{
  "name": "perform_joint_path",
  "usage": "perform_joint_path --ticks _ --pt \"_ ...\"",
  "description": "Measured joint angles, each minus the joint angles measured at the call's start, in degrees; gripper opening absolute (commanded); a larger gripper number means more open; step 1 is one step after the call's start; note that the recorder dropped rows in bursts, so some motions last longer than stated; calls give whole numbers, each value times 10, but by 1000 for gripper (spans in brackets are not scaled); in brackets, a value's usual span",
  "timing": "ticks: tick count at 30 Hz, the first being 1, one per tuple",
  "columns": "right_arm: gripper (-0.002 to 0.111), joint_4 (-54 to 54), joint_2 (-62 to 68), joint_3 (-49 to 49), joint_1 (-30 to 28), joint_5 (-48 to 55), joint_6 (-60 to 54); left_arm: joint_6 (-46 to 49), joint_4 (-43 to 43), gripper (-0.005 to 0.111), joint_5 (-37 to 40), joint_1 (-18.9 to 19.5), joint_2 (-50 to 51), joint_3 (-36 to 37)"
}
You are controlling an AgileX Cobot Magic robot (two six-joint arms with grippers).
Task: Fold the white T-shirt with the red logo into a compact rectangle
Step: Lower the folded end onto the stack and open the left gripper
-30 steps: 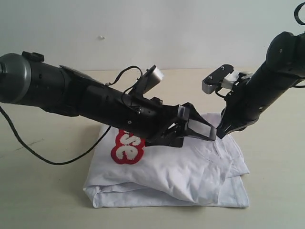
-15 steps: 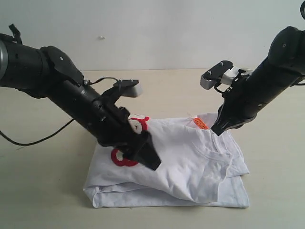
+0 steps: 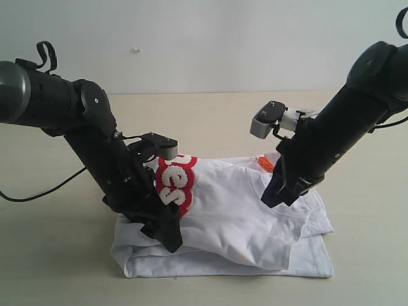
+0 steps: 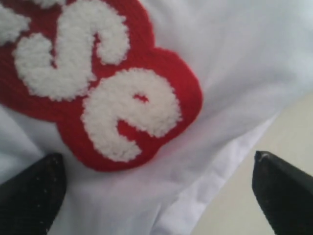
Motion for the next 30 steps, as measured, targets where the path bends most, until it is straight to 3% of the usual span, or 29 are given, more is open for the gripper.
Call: perform_joint_path --ticks 8,20,30 --pt "0 -97 47 0 2 -94 105 13 38 102 47 10 1 -3" --pt "0 -94 30 0 2 -117 117 8 23 102 86 100 1 -3" --pt "0 -97 -9 0 2 -128 121 32 7 102 71 109 -46 6"
